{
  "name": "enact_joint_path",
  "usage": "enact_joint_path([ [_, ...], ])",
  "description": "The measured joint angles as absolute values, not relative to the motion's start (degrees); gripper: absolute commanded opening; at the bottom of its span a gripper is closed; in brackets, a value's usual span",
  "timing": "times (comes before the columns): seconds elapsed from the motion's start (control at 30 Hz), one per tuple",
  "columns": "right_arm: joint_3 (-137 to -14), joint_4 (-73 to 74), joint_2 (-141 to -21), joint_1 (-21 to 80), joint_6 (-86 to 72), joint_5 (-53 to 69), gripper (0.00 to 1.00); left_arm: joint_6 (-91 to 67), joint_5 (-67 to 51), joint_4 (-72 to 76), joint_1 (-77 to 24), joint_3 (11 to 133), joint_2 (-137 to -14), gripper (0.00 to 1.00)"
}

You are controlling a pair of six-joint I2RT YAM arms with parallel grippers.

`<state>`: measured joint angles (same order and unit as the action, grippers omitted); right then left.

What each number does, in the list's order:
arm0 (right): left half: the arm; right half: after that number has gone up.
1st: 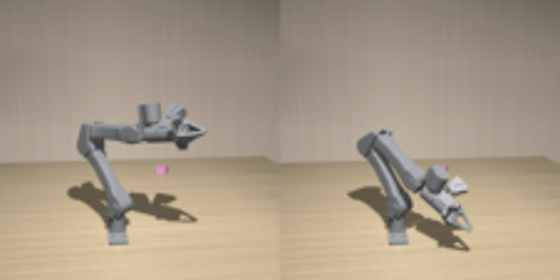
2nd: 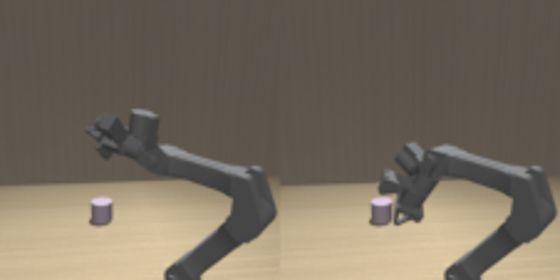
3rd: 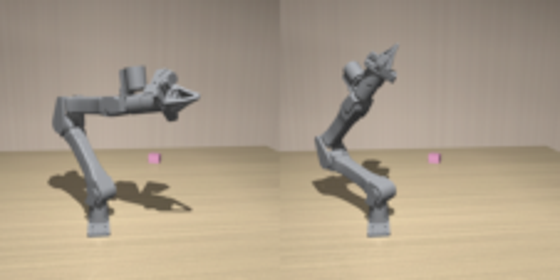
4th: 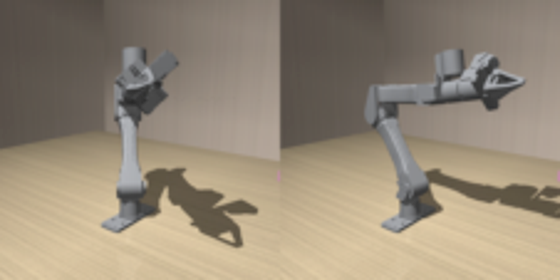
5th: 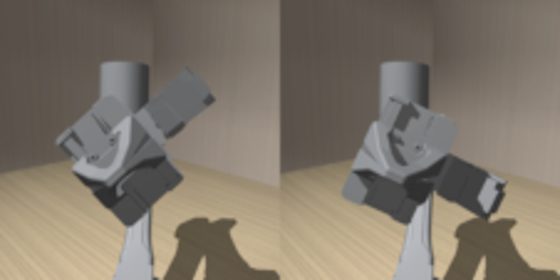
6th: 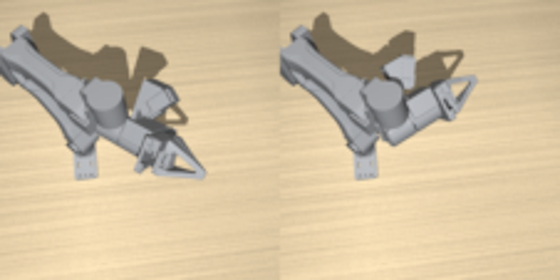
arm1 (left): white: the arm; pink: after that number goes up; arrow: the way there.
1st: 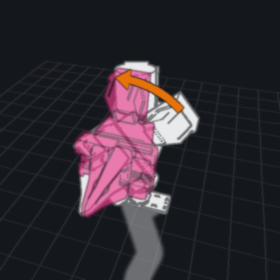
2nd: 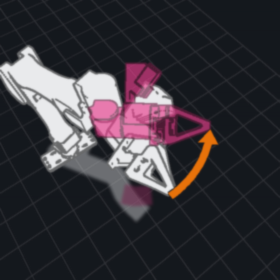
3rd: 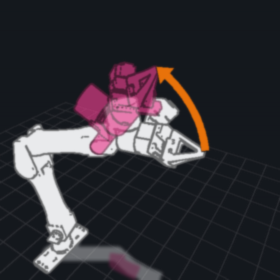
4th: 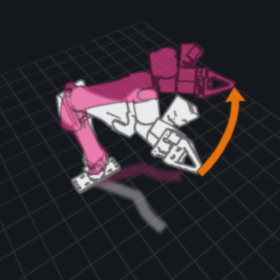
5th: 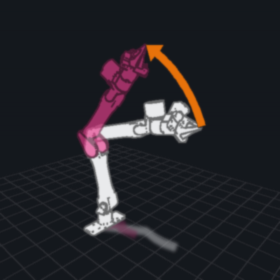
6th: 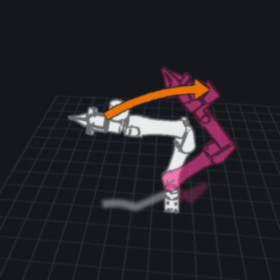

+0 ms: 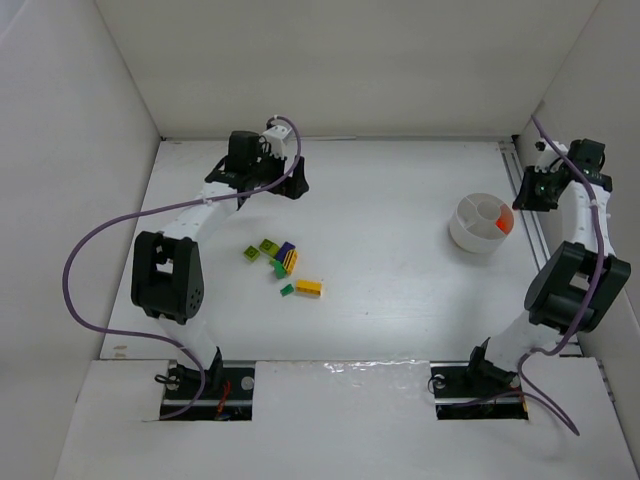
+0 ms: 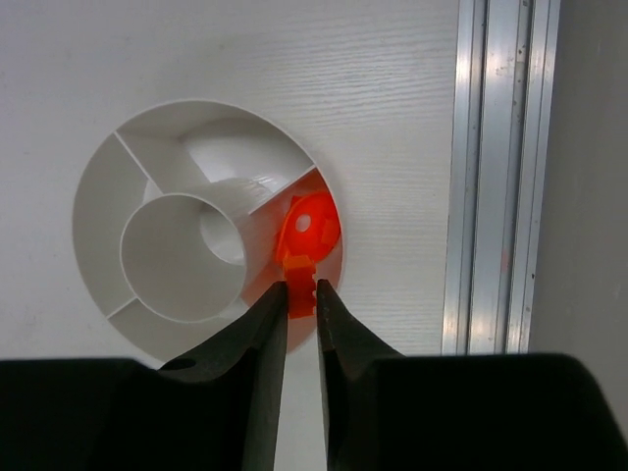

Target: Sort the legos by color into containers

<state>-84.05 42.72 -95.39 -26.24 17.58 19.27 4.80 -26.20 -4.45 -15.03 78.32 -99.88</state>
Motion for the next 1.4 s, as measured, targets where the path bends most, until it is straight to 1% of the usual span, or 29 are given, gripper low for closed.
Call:
enact_joint_path([
  [0.17, -85.3, 42.48, -97.38, -26.24, 17.58, 19.29, 0.35, 4.75, -25.89, -4.12, -15.03, 77.93, -99.83, 1.0],
  [0.3, -85.34, 42.48, -98.06, -26.24, 17.58, 19.4, 0.35, 4.62, -25.52, -4.08, -15.03, 77.47, -99.83, 1.0],
  [0.43, -85.36, 42.57, -98.06, -26.24, 17.82, 20.23, 0.28, 4.6, -25.17, -4.05, -15.03, 77.47, -99.81, 1.0],
  [0.5, -85.47, 43.31, -98.06, -26.24, 18.72, 21.98, 0.28, 4.23, -25.1, -3.95, -14.79, 77.41, -99.81, 1.0],
  [0.57, -85.82, 43.86, -97.89, -26.17, 19.53, 24.69, 0.31, 3.05, -25.65, -3.33, -14.2, 77.01, -99.7, 1.0],
  [0.67, -85.8, 44.75, -95.42, -24.95, 20.75, 27.94, 0.32, 2.07, -26.44, -3.64, -11.51, 76.49, -99.66, 1.0],
  [0.77, -85.91, 45.52, -90.63, -19.38, 23.53, 29.8, 0.37, 4.08, -25.5, -6.74, -8.8, 76.49, -99.42, 1.0],
  [0.87, -86.0, 46.33, -86.8, -9.74, 26.26, 31.27, 0.44, 9.52, -24.62, -11.99, -7.75, 76.49, -98.37, 1.0],
  [0.9, -85.97, 46.52, -86.06, -6.2, 26.89, 31.7, 0.49, 11.18, -24.45, -13.54, -7.7, 76.29, -97.67, 1.0],
  [0.93, -85.86, 46.76, -85.62, -3.22, 27.44, 32.05, 0.5, 13.04, -24.32, -14.68, -7.7, 75.53, -96.53, 1.0],
  [1.03, -84.53, 47.29, -85.08, 3.79, 28.69, 32.64, 0.52, 18.31, -24.32, -18.68, -7.16, 72.16, -91.68, 1.0],
  [1.17, -81.3, 47.92, -85.06, 9.45, 30.17, 32.58, 0.53, 25.67, -24.99, -22.83, -5.58, 67.79, -85.45, 1.0],
  [1.27, -79.55, 48.47, -85.1, 11.68, 30.81, 32.64, 0.54, 31.27, -26.48, -26.11, -4.95, 64.36, -81.49, 1.0],
  [1.4, -77.95, 48.34, -85.1, 12.1, 30.59, 33.15, 0.54, 38.52, -29.47, -28.88, -5.93, 59.53, -76.16, 0.97],
])
